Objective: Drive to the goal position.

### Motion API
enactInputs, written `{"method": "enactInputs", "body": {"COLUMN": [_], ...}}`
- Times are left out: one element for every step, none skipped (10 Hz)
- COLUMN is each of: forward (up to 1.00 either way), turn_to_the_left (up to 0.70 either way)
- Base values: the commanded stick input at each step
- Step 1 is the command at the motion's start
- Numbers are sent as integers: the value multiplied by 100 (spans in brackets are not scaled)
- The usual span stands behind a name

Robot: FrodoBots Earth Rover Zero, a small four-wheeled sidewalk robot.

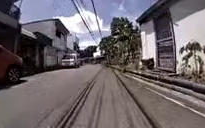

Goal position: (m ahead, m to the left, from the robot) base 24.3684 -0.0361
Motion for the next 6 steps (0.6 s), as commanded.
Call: {"method": "enactInputs", "body": {"forward": [85, 85, 85, 85, 85, 85], "turn_to_the_left": [0, 0, 4, 24, 34, 34]}}
